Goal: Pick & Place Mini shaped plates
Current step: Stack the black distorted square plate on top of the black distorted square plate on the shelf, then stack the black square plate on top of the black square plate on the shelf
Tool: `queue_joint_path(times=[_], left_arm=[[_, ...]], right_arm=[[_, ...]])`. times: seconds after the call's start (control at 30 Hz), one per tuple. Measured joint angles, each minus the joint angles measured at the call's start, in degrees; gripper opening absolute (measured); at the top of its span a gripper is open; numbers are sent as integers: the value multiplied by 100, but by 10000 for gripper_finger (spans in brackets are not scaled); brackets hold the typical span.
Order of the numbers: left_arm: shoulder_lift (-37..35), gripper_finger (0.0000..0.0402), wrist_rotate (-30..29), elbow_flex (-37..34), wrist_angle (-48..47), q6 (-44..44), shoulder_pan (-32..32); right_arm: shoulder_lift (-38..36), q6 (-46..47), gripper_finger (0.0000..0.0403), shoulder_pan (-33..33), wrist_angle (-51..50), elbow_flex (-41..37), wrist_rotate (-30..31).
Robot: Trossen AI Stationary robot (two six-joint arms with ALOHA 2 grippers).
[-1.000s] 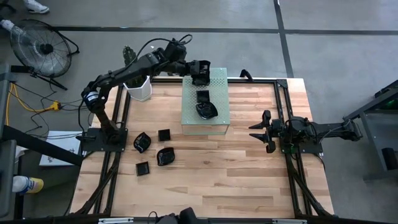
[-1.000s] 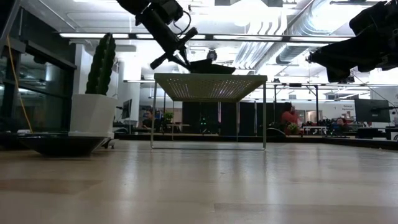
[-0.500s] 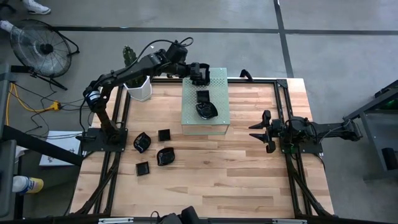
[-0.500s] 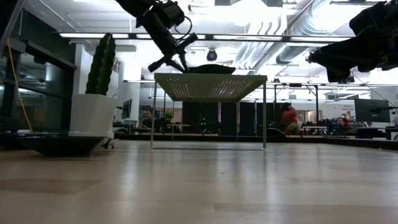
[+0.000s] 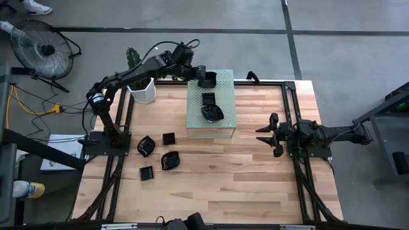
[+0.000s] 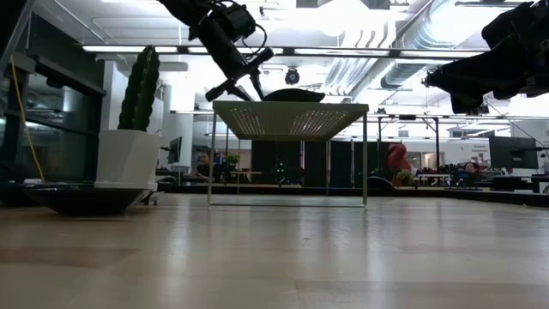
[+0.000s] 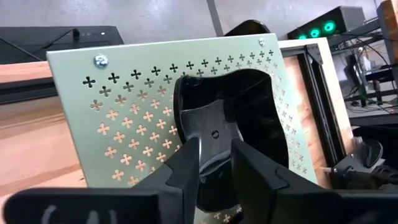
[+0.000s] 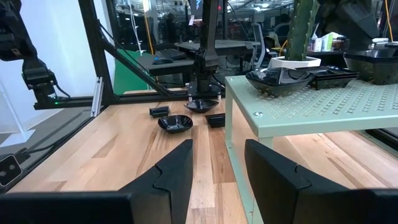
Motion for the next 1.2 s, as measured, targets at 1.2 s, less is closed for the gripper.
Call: queue_joint_path(times=[1.2], left_arm=[[-1316, 104, 116, 7, -588, 3352, 0]], right_arm=[[0, 0, 140, 0, 0, 1, 1]])
